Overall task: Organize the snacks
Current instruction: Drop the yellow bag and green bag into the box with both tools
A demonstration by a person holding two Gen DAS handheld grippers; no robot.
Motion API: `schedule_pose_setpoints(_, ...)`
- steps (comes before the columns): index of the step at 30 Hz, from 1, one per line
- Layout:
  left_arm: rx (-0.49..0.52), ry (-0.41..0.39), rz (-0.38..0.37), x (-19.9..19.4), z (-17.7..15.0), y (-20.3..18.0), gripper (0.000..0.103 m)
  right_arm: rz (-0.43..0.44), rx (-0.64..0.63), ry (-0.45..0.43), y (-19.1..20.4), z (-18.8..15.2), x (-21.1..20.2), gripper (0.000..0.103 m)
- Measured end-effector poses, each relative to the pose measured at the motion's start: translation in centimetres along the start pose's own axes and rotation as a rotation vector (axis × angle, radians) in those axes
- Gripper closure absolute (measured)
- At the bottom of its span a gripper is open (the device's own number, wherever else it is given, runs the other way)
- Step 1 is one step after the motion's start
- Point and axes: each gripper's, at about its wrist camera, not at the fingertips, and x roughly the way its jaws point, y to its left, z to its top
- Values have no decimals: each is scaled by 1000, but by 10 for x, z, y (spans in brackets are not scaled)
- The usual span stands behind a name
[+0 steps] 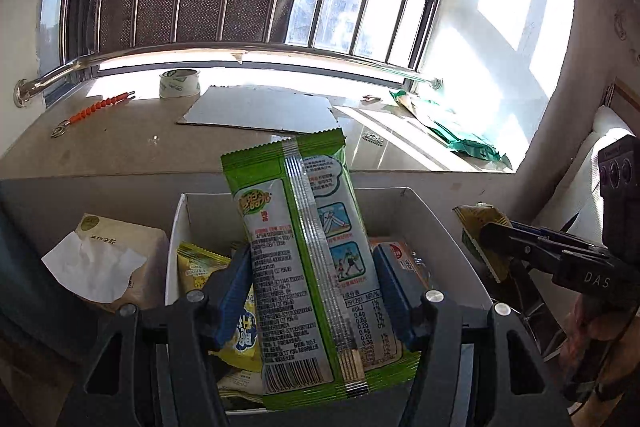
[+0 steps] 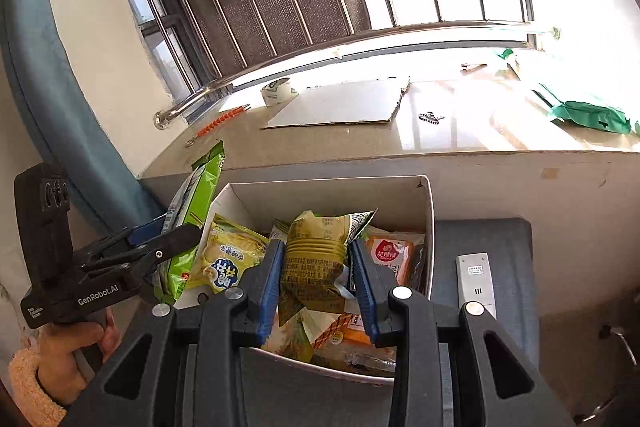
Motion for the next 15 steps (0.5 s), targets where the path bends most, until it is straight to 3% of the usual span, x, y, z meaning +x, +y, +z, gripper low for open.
schedule_pose_setpoints(2, 10, 28, 6, 12, 3, -1, 33, -31, 7, 11, -5, 6, 10, 63)
schedule_pose_setpoints(3, 0, 49, 4, 16, 3, 1, 24, -14, 8, 11, -7, 8, 12, 63)
schedule_pose_setpoints(4, -12, 76, 9, 20, 3, 4, 16, 3, 8, 15, -7, 9, 14, 51)
schedule_pose_setpoints(5, -24, 84, 19, 22, 2, 5, 2, 11, 12, 22, -8, 9, 15, 14)
schedule_pose_setpoints(6, -34, 66, 20, 18, -1, 6, 0, 6, 17, 24, -8, 8, 16, 0)
schedule_pose_setpoints(10, -42, 50, 10, 9, -10, 9, 0, -101, 16, -15, -11, 1, 18, 0)
schedule_pose_setpoints(12, -28, 18, 8, 0, -12, 8, 0, -115, 25, -22, -13, -5, 16, 0)
schedule_pose_setpoints(15, 34, -48, 109, -19, -11, -2, 0, -165, 5, -37, -8, -12, 11, 0)
